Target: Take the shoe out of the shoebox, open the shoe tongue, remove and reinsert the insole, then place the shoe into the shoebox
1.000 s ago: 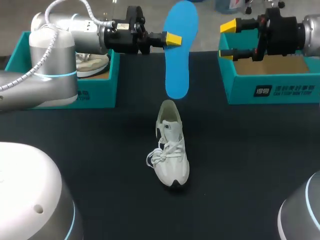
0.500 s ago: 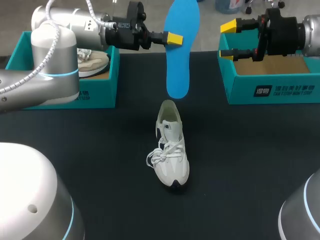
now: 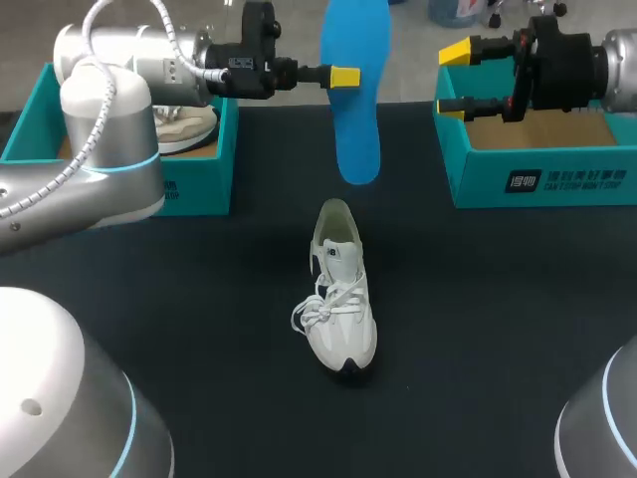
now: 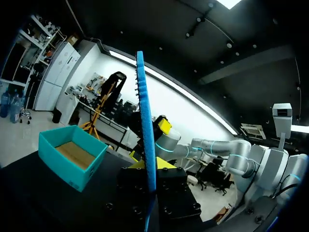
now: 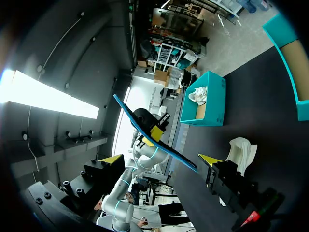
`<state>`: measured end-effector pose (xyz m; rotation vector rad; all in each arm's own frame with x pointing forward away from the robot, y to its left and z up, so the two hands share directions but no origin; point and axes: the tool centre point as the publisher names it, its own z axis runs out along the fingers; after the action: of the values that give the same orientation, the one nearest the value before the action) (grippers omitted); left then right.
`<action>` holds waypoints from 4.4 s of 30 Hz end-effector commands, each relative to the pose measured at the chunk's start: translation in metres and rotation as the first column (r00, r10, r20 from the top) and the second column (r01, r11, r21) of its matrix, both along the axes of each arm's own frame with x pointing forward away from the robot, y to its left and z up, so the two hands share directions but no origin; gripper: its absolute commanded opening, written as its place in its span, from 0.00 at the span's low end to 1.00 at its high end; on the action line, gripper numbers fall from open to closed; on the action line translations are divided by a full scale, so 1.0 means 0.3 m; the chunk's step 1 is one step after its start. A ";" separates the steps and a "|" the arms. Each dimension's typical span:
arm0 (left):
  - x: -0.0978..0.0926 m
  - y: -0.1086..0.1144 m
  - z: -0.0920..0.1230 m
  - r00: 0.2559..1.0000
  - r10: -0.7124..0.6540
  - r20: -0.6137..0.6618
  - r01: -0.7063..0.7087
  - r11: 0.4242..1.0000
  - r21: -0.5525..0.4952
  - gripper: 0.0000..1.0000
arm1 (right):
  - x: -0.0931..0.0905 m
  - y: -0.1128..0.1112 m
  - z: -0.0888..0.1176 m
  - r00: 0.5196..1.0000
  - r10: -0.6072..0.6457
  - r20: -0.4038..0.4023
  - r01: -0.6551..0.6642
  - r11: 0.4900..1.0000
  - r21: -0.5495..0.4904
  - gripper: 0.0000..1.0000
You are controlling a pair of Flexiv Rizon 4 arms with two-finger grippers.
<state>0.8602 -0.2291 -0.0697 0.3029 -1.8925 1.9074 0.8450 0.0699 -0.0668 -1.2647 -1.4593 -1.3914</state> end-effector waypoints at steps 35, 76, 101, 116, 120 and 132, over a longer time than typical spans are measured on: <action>0.051 0.016 -0.002 0.620 0.181 0.764 0.037 0.965 -0.258 0.00 | 0.004 0.005 -0.002 1.000 0.000 0.000 0.000 1.000 -0.001 1.00; 0.166 0.044 -0.022 -0.414 0.265 0.871 0.126 0.964 -0.234 0.00 | 0.004 0.005 -0.002 1.000 0.000 0.000 0.000 1.000 -0.001 1.00; 0.162 -0.027 -0.061 -0.513 0.182 0.839 0.139 0.982 -0.127 0.00 | 0.040 0.083 0.028 0.998 0.070 -0.010 -0.070 0.997 -0.023 1.00; 0.168 -0.109 -0.047 -0.583 0.228 0.780 0.103 0.973 -0.207 0.00 | 0.051 0.171 0.012 0.989 0.116 -0.091 -0.120 0.992 -0.035 0.49; 0.167 -0.118 -0.044 -0.589 0.235 0.773 0.103 0.971 -0.217 0.00 | 0.052 0.186 0.004 0.987 0.122 -0.104 -0.127 0.991 -0.040 0.47; 0.166 -0.119 -0.004 -0.621 0.254 0.741 0.089 0.963 -0.255 0.00 | 0.053 0.208 -0.024 0.982 0.137 -0.127 -0.143 0.989 -0.042 0.43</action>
<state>0.9111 -0.2647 -0.0722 -2.7973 -2.1739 2.5501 0.8582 0.1310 -0.0721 -1.2352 -1.4756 -1.1744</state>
